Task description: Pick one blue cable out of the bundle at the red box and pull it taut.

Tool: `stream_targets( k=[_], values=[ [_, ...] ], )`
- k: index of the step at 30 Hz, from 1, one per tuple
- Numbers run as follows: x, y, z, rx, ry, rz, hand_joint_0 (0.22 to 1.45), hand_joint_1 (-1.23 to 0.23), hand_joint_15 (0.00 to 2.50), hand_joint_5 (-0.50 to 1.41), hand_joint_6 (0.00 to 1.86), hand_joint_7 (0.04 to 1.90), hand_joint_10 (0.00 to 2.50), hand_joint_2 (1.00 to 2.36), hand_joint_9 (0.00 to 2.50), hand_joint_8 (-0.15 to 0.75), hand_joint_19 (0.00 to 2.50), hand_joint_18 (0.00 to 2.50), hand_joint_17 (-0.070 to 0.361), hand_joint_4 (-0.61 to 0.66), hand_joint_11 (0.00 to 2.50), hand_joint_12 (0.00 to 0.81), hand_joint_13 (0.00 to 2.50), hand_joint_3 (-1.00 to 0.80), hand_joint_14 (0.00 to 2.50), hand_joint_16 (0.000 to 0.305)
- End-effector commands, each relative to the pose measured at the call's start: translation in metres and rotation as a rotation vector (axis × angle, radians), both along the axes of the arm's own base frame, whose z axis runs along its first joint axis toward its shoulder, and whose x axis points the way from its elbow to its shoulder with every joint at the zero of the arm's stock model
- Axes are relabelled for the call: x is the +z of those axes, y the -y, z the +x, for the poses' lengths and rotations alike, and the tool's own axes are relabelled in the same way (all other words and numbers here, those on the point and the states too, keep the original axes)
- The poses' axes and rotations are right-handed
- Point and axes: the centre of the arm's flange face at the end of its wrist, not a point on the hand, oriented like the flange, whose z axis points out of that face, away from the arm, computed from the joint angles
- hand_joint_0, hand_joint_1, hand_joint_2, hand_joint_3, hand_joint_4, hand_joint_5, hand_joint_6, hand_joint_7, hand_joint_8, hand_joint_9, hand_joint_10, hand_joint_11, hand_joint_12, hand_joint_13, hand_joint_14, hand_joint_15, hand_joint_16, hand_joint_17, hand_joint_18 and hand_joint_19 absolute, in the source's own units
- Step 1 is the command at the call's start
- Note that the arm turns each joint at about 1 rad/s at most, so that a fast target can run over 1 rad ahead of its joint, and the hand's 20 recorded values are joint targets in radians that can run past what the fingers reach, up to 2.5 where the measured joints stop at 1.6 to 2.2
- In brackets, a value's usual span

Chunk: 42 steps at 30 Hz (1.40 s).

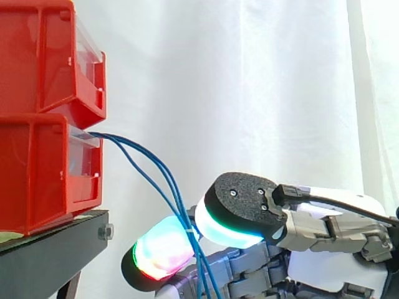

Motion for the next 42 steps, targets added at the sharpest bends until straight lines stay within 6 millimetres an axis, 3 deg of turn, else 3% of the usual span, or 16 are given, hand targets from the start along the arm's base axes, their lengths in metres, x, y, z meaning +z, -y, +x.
stream_targets(
  k=[1, 8, 16, 24, 36, 42],
  values=[
    [0.001, 0.0, 0.0, 0.001, 0.003, 0.001, 0.59, -0.74, 0.25, -0.13, 0.91, 0.67, 0.01, 1.01, 0.86, 0.381, 0.38, 0.64, 0.114, 0.13, 0.4, 0.379, 0.69, -0.38, 0.01, 0.051],
    [0.003, -0.001, 0.002, 0.001, 0.006, 0.001, 0.64, -0.78, 0.26, -0.12, 0.95, 0.7, 0.01, 1.02, 0.92, 0.387, 0.39, 0.69, 0.11, -0.03, 0.44, 0.373, 0.75, -0.22, 0.01, 0.049],
    [0.009, -0.003, 0.006, 0.019, 0.011, -0.001, 0.67, -0.81, 0.28, -0.12, 0.97, 0.72, 0.01, 1.02, 0.94, 0.389, 0.39, 0.72, 0.109, -0.07, 0.46, 0.368, 0.77, -0.18, 0.01, 0.049],
    [0.004, -0.006, 0.003, 0.058, -0.016, 0.098, 0.67, -0.81, 0.29, -0.12, 0.97, 0.7, 0.01, 1.02, 0.99, 0.393, 0.4, 0.74, 0.109, -0.07, 0.57, 0.371, 0.79, -0.2, 0.01, 0.049],
    [-0.001, -0.008, -0.003, 0.083, -0.13, 0.254, 0.76, -0.91, 0.31, -0.14, 0.98, 0.72, 0.01, 1.02, 0.95, 0.369, 0.39, 0.76, 0.107, -0.16, 0.6, 0.362, 0.8, -0.33, 0.01, 0.047],
    [0.0, -0.008, -0.006, 0.081, -0.187, 0.299, 0.75, -0.94, 0.31, -0.15, 0.97, 0.65, 0.01, 1.0, 0.93, 0.361, 0.38, 0.79, 0.108, -0.04, 0.59, 0.36, 0.81, -0.5, 0.01, 0.048]
  ],
)
